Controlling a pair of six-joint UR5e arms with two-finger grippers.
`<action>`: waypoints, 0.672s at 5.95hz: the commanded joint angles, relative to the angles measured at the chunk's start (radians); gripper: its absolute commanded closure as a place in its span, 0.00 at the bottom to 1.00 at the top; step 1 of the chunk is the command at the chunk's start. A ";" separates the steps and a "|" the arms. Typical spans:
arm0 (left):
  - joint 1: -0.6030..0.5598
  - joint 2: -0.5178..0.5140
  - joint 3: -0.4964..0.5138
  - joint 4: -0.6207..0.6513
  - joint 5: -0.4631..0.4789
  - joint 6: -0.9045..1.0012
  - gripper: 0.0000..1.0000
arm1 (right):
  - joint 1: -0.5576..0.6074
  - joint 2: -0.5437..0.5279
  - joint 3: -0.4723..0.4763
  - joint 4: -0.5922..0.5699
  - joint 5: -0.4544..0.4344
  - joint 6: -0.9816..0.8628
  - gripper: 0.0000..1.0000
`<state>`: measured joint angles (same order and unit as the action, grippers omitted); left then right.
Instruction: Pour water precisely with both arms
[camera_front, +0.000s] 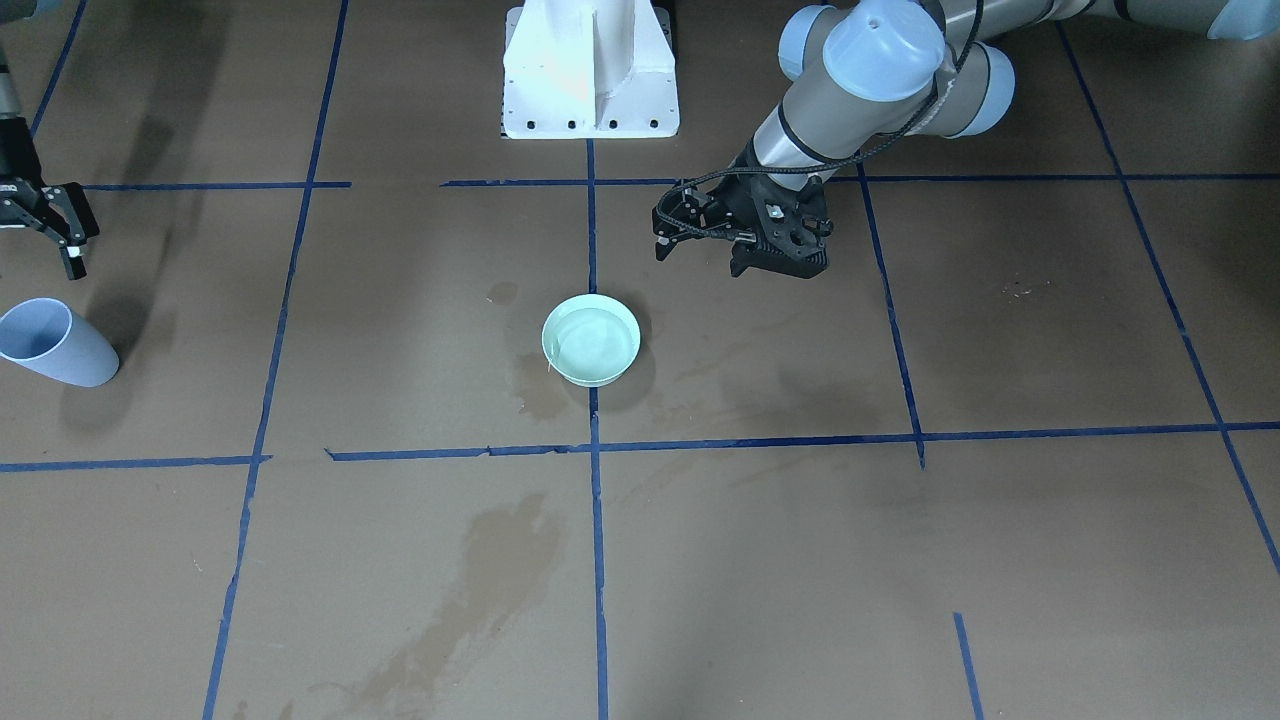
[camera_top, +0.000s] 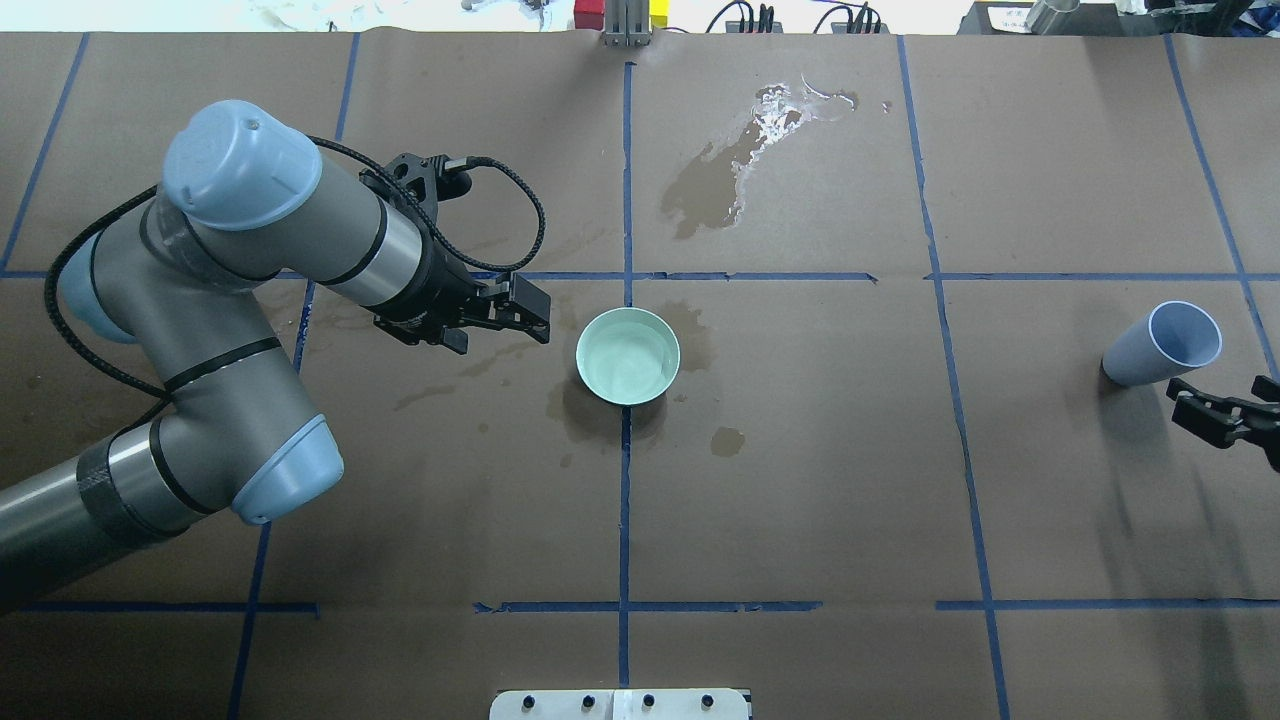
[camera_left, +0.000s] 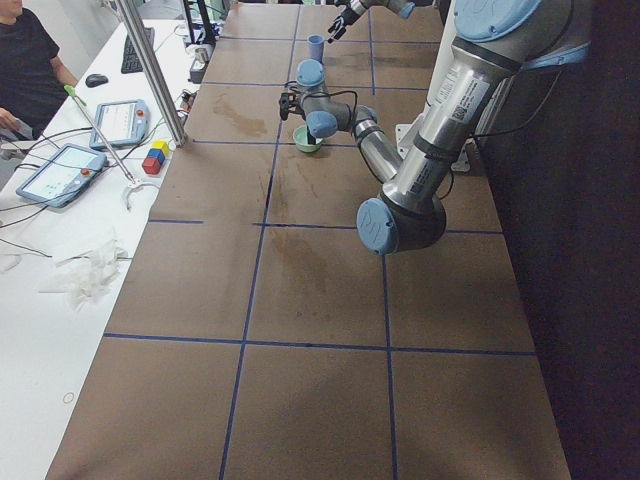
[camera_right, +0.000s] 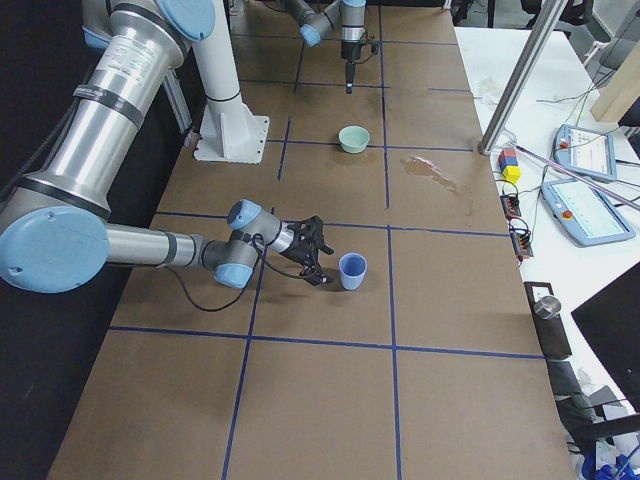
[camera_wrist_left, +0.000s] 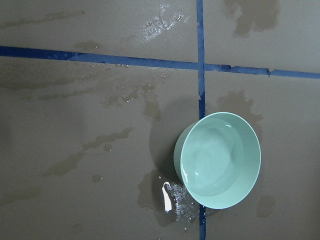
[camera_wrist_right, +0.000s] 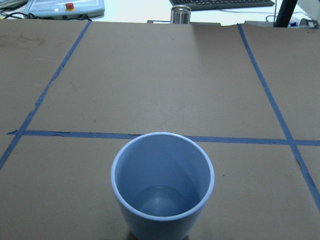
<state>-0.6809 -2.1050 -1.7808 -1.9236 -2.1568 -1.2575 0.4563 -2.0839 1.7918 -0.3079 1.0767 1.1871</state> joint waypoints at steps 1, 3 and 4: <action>-0.003 0.020 -0.025 0.000 0.000 0.000 0.00 | -0.164 0.004 -0.052 0.012 -0.278 0.092 0.00; -0.002 0.022 -0.029 0.002 0.011 -0.014 0.00 | -0.214 0.066 -0.149 0.015 -0.421 0.094 0.00; 0.000 0.022 -0.029 0.002 0.018 -0.016 0.00 | -0.217 0.094 -0.173 0.019 -0.451 0.094 0.00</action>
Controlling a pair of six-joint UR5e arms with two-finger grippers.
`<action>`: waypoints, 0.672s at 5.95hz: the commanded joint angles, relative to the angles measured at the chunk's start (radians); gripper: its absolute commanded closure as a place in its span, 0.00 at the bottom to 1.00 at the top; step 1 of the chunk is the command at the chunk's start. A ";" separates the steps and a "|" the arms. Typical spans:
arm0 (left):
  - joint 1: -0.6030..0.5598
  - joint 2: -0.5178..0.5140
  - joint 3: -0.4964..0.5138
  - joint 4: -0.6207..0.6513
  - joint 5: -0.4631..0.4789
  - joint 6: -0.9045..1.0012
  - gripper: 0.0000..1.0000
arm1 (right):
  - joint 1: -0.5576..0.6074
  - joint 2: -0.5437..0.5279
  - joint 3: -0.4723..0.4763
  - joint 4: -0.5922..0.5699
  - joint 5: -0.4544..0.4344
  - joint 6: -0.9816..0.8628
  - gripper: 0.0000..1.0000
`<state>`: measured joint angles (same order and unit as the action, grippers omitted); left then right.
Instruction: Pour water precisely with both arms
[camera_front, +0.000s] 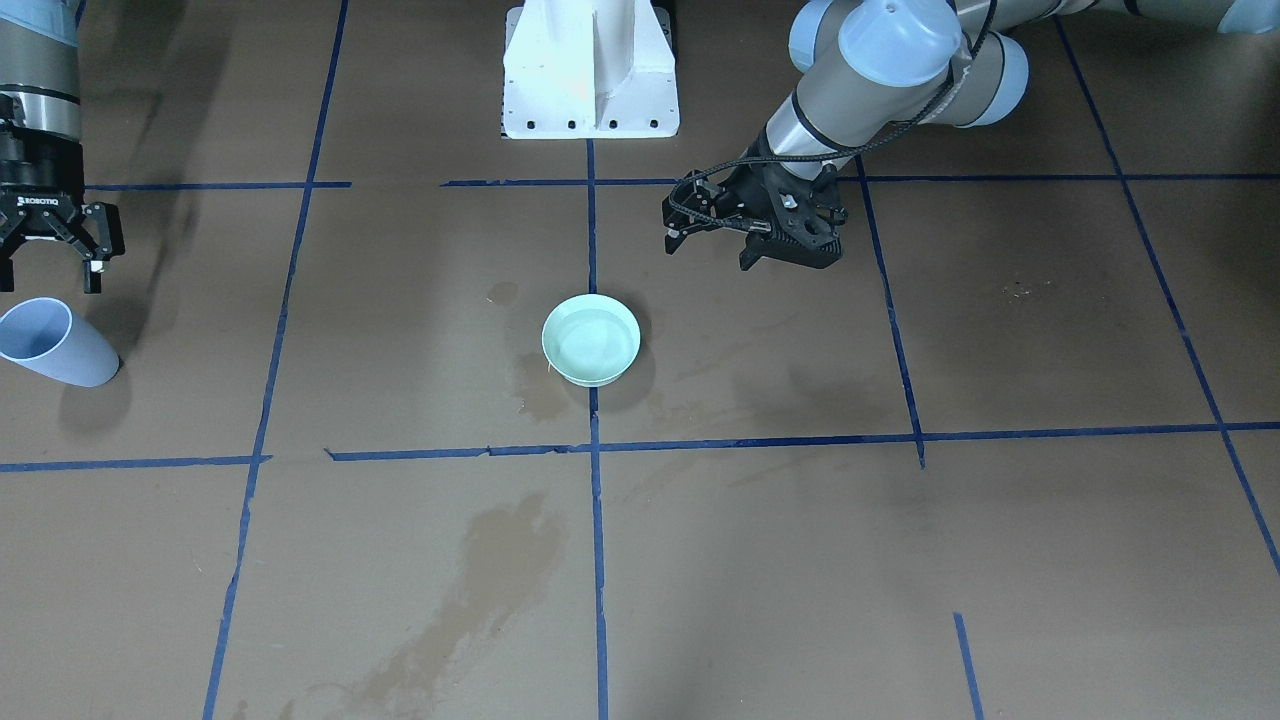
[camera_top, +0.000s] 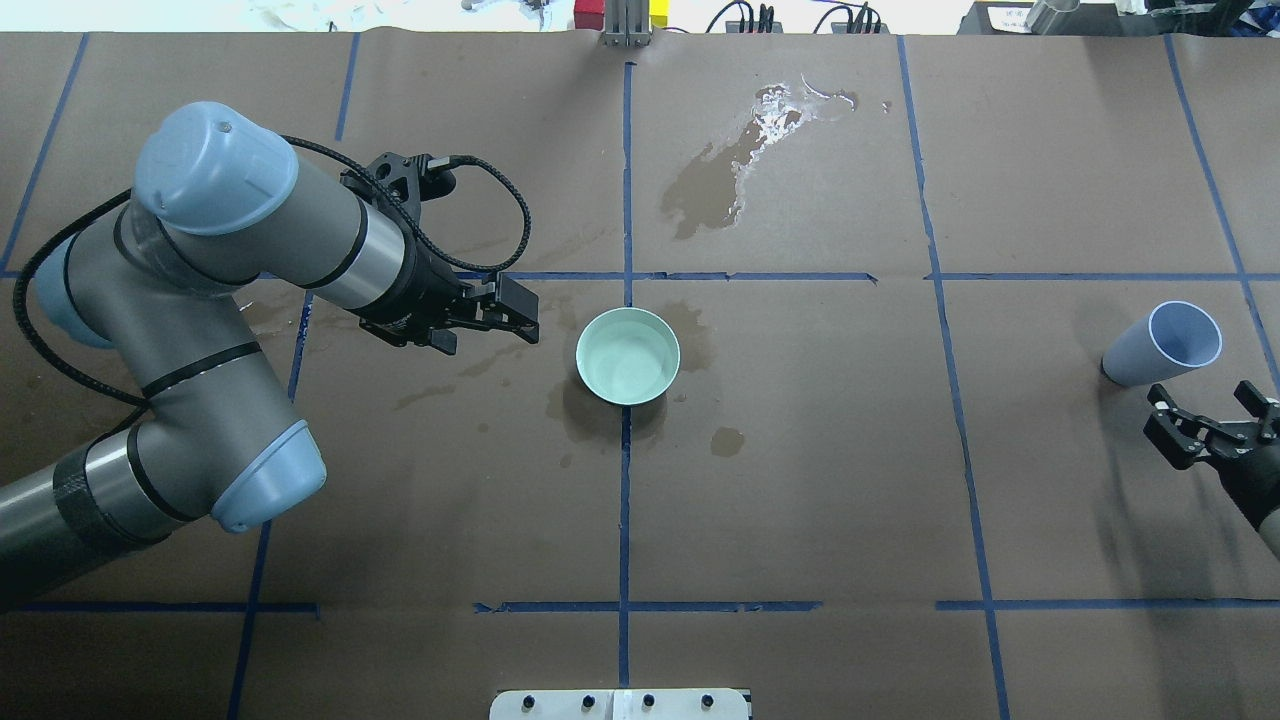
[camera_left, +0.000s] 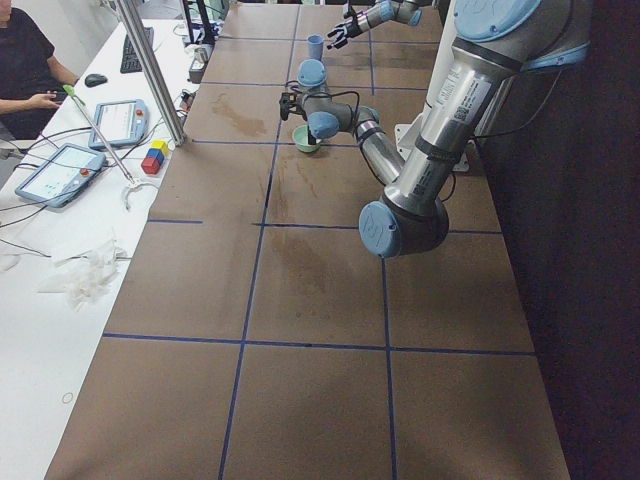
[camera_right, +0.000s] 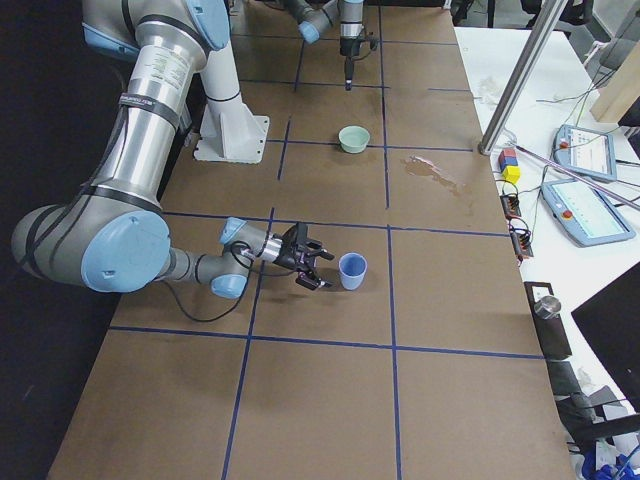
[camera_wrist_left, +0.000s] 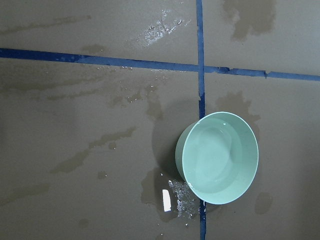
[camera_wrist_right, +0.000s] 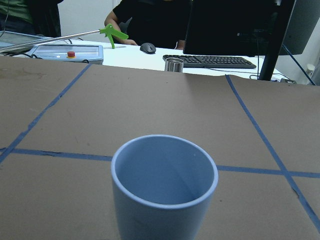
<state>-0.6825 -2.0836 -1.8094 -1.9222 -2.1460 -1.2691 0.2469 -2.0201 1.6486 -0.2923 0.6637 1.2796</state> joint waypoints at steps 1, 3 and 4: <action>0.001 0.000 -0.001 0.000 0.009 -0.004 0.00 | -0.008 0.053 -0.065 0.007 -0.052 0.006 0.00; 0.000 0.000 -0.002 0.000 0.011 -0.004 0.00 | -0.008 0.108 -0.091 0.009 -0.087 0.007 0.00; 0.000 0.000 -0.005 0.000 0.011 -0.004 0.00 | -0.006 0.124 -0.116 0.009 -0.099 0.007 0.00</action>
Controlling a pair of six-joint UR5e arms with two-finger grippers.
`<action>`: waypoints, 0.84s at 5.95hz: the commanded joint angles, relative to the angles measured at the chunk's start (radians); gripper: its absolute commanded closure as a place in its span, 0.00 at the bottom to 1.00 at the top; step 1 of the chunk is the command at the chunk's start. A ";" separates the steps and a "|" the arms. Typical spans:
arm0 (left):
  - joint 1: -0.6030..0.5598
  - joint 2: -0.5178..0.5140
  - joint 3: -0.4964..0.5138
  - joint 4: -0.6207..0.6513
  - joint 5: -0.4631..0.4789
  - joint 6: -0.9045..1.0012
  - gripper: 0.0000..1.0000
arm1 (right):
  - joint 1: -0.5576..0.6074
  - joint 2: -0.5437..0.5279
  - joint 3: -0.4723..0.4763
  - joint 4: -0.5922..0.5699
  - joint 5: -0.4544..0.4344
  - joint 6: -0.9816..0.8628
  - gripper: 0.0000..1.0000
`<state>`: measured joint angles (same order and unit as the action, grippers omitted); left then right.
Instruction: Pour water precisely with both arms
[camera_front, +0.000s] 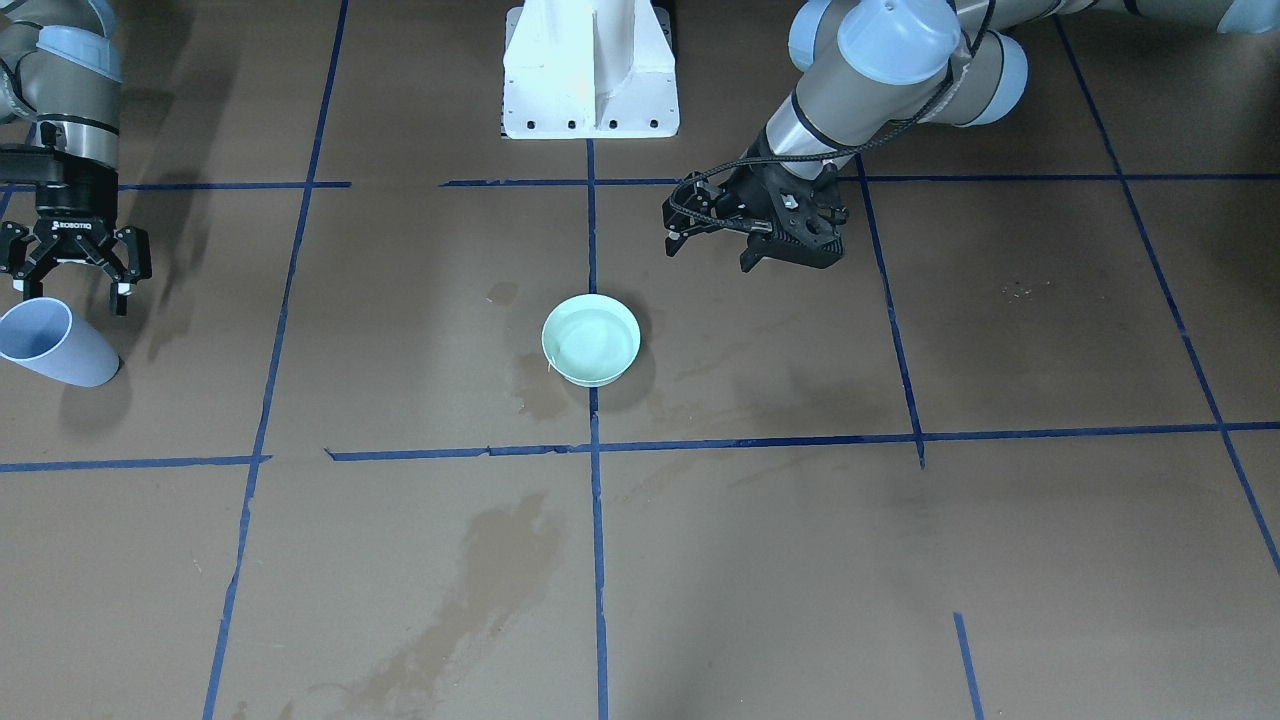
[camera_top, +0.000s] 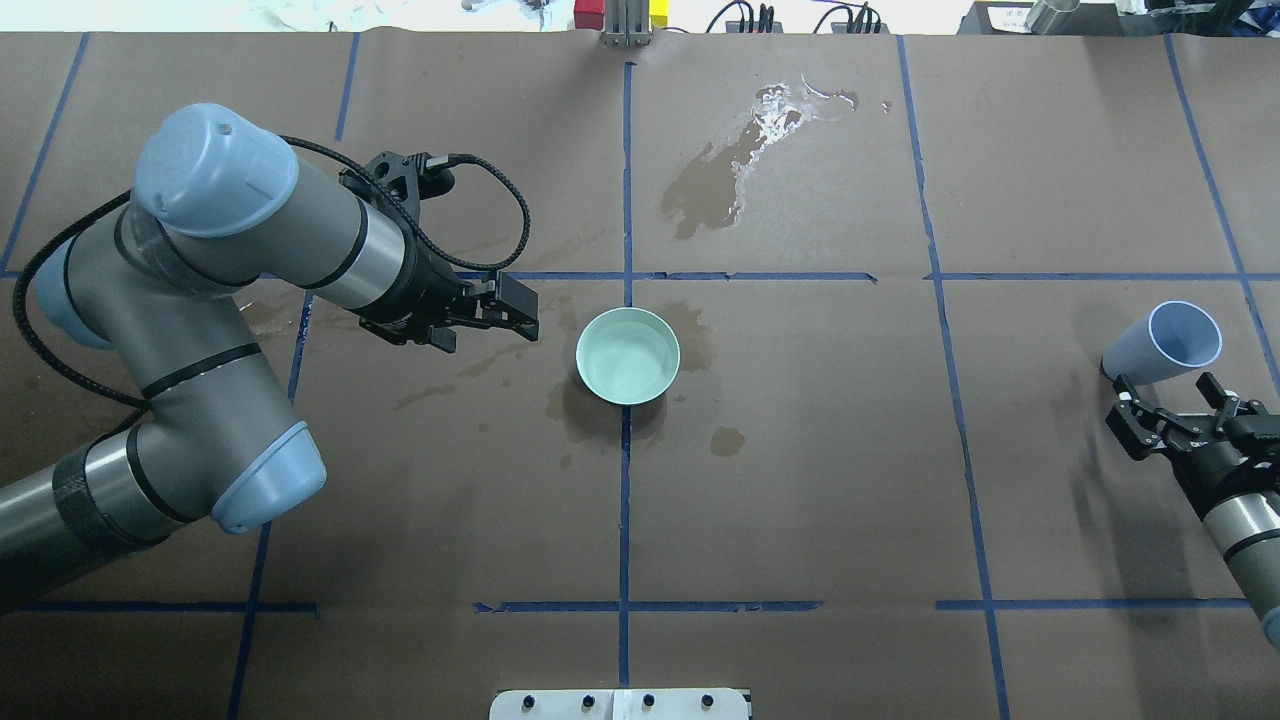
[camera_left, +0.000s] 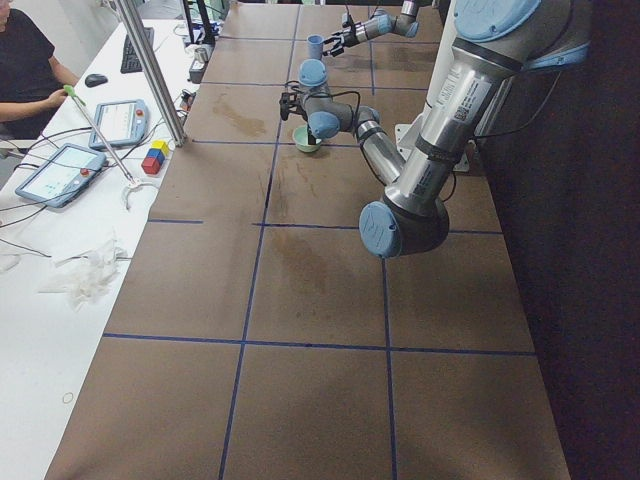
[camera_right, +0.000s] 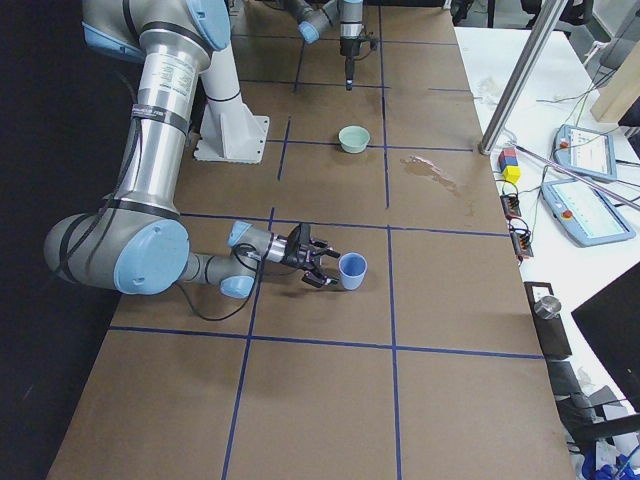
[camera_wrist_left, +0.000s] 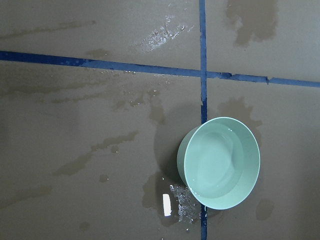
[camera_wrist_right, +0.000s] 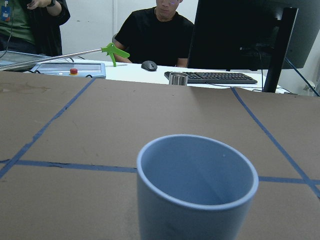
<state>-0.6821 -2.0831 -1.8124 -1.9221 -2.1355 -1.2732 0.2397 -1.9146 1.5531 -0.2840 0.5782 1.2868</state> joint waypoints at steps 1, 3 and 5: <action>0.000 0.000 -0.004 0.000 0.000 0.000 0.00 | 0.001 0.026 -0.040 0.038 -0.026 -0.001 0.01; -0.002 0.000 -0.004 0.000 0.000 0.000 0.00 | 0.004 0.051 -0.088 0.095 -0.032 -0.004 0.01; -0.002 0.008 -0.013 0.000 0.000 -0.018 0.00 | 0.032 0.072 -0.105 0.092 -0.043 -0.010 0.01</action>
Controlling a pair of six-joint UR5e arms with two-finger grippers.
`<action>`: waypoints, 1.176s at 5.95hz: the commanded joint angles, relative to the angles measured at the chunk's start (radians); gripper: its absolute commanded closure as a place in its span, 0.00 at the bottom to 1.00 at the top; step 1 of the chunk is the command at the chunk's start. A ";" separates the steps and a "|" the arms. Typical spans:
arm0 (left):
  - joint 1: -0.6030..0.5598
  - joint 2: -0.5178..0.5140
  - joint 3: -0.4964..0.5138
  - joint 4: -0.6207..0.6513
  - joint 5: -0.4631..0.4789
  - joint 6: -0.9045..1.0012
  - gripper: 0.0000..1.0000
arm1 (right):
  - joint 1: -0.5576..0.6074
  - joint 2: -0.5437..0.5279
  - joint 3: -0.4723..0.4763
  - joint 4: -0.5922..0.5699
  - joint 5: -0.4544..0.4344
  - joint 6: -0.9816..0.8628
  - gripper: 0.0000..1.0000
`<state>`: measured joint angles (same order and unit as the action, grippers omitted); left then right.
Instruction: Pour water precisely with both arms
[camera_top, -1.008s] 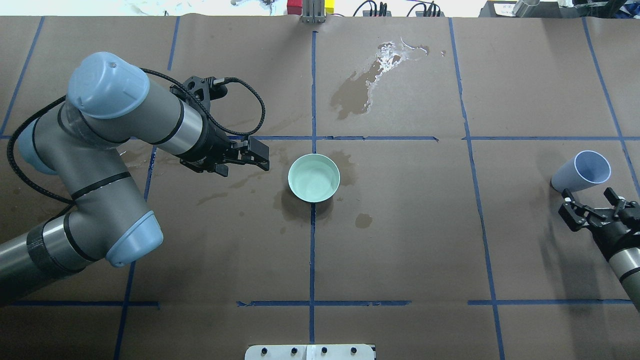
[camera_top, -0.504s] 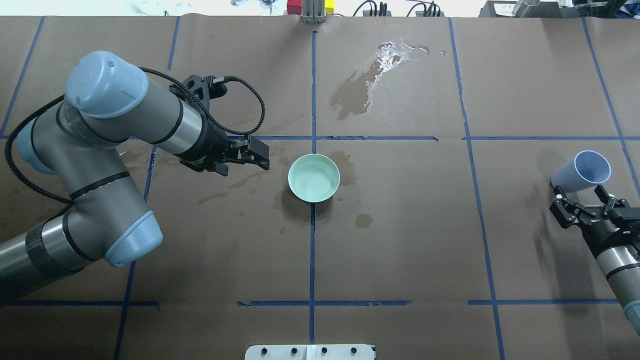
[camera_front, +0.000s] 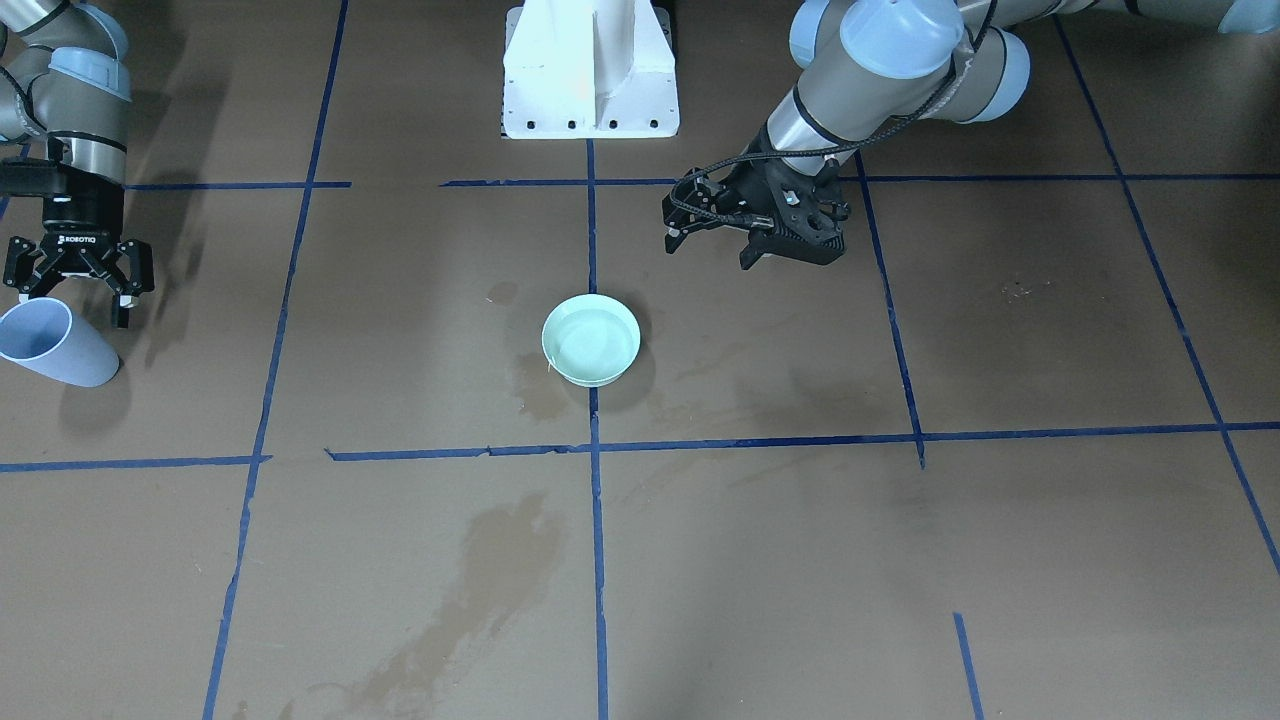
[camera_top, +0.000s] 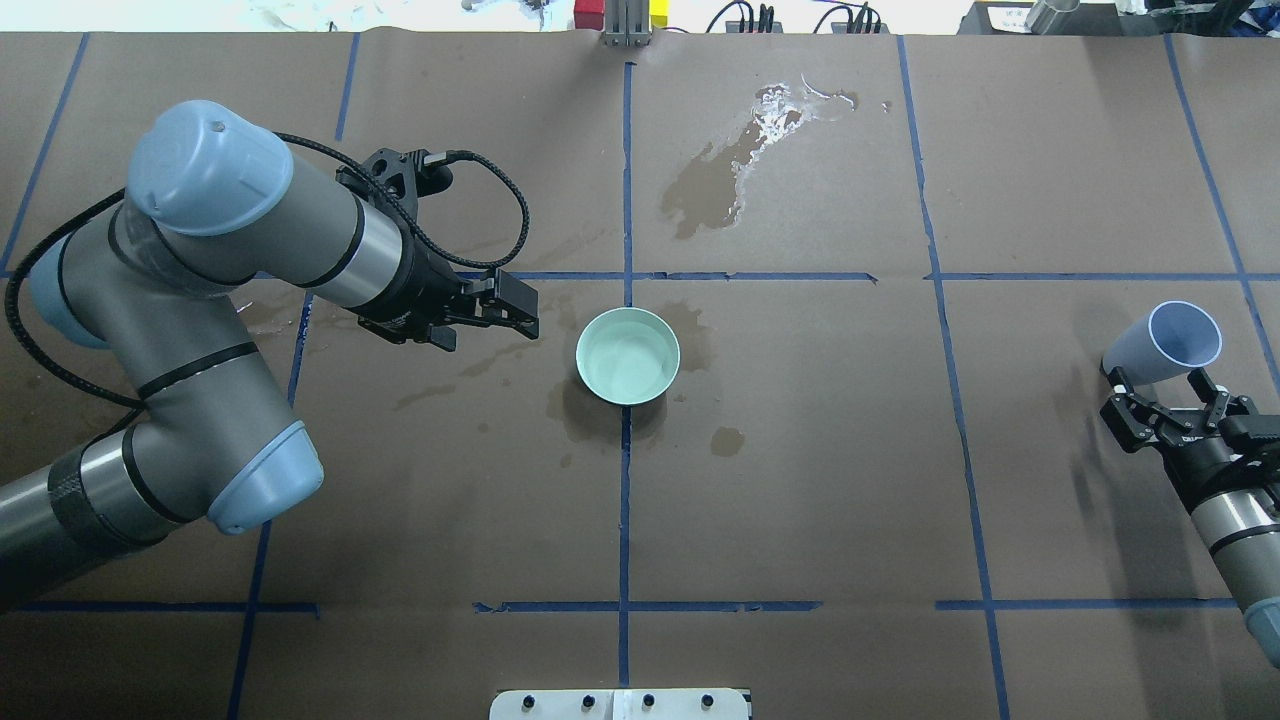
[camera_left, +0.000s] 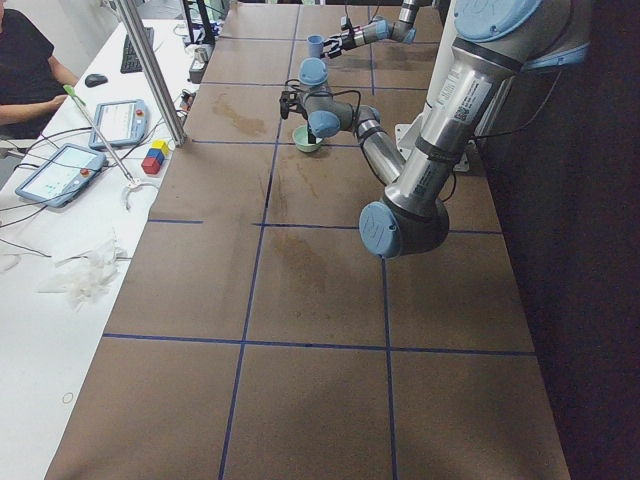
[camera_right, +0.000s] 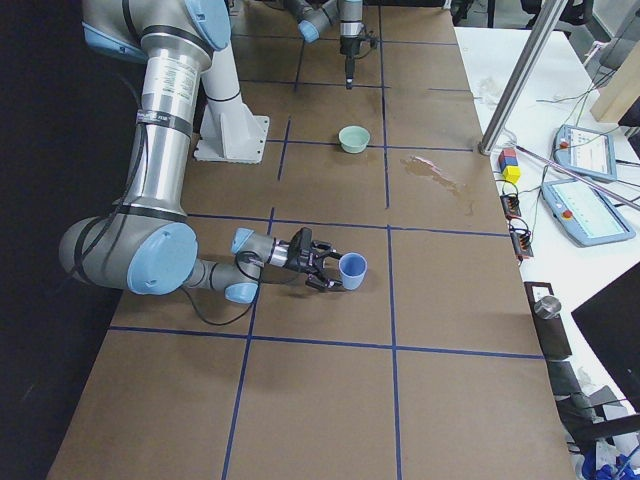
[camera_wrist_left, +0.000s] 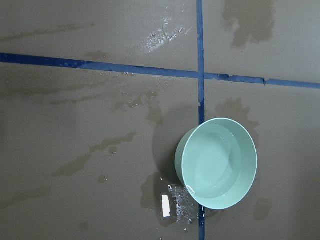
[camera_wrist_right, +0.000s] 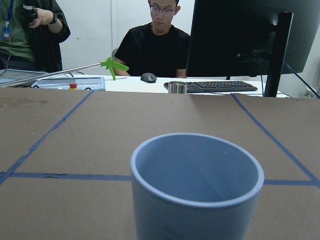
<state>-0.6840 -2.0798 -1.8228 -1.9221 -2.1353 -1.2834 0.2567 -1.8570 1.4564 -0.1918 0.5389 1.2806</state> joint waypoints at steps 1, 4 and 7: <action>0.000 0.004 -0.004 0.000 0.000 -0.008 0.00 | 0.025 0.016 -0.037 0.005 -0.001 -0.004 0.01; 0.001 0.006 -0.006 0.000 0.014 -0.008 0.00 | 0.064 0.056 -0.048 0.000 0.010 -0.012 0.01; 0.001 0.006 -0.007 0.000 0.014 -0.008 0.00 | 0.093 0.091 -0.062 0.000 0.026 -0.030 0.02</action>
<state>-0.6826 -2.0740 -1.8291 -1.9221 -2.1215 -1.2916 0.3375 -1.7875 1.3956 -0.1907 0.5625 1.2621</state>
